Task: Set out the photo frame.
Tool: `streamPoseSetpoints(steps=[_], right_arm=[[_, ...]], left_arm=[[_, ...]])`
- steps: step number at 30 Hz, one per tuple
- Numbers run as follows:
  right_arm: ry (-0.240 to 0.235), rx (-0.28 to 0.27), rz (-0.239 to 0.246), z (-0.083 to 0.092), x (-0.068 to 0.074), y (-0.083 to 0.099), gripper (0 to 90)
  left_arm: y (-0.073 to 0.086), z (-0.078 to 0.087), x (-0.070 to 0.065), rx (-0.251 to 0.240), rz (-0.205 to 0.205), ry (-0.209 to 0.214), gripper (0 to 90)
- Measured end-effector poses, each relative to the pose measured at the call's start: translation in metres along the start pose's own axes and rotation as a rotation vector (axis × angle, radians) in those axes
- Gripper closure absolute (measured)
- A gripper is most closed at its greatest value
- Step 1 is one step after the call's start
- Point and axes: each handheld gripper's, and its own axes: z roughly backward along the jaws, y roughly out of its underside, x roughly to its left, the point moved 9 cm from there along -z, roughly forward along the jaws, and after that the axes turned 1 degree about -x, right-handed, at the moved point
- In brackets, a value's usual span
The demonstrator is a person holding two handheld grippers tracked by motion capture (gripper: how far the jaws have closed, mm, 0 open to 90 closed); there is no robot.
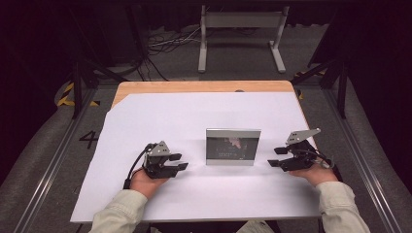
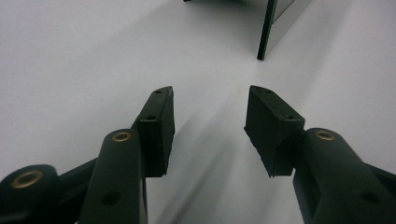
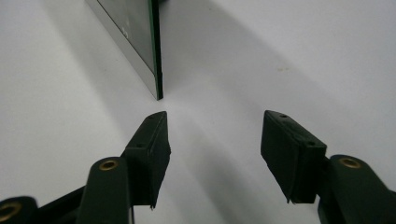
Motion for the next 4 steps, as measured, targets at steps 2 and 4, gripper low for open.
streamPoseSetpoints(steps=[2, 4], right_arm=[[0.003, -0.001, -0.001, -0.0005, 0.0003, 0.0018, 41.2], [0.017, -0.011, 0.002, -0.0004, 0.0, 0.0031, 39.7]], left_arm=[[-0.0001, 0.0, 0.0001, -0.001, -0.001, -0.001, 52.6], [0.0, 0.0003, 0.0004, 0.001, -0.006, -0.002, 52.3]])
